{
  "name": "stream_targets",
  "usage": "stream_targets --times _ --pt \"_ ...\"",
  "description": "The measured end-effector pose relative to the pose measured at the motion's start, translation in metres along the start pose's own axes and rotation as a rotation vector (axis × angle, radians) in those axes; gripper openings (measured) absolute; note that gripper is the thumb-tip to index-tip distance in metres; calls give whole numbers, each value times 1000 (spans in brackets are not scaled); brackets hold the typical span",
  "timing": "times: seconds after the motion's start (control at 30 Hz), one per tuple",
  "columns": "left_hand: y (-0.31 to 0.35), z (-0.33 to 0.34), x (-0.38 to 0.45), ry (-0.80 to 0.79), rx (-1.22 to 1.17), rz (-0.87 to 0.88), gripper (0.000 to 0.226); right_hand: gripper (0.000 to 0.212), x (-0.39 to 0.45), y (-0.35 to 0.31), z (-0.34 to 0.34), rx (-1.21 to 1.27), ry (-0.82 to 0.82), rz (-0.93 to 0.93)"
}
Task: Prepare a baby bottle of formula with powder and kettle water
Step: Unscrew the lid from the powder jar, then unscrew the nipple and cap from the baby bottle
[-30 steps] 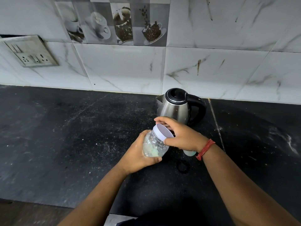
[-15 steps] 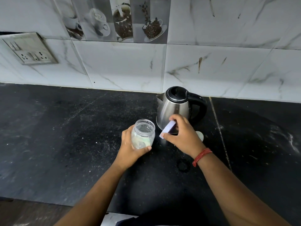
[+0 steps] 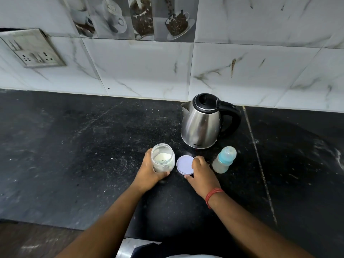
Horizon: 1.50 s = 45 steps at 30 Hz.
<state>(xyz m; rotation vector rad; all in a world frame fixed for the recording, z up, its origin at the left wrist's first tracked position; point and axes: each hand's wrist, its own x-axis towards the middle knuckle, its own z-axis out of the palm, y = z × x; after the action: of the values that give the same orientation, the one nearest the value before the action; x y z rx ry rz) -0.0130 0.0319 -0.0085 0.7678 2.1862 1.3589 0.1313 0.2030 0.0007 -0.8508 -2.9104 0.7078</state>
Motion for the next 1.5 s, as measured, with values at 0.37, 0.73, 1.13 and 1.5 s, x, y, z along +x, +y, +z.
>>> stream_targets --times 0.37,0.73,1.13,1.5 --pt "15 -20 -11 79 18 6 120 44 -5 -24 -56 54 276 -189" --pt "94 -5 12 114 294 532 90 44 0 21 -119 -93 255 106" --pt "102 43 4 -97 269 510 89 42 -9 31 -133 40 16 139" --pt "119 47 -6 -71 455 506 66 34 -12 -4 -149 496 11 63"
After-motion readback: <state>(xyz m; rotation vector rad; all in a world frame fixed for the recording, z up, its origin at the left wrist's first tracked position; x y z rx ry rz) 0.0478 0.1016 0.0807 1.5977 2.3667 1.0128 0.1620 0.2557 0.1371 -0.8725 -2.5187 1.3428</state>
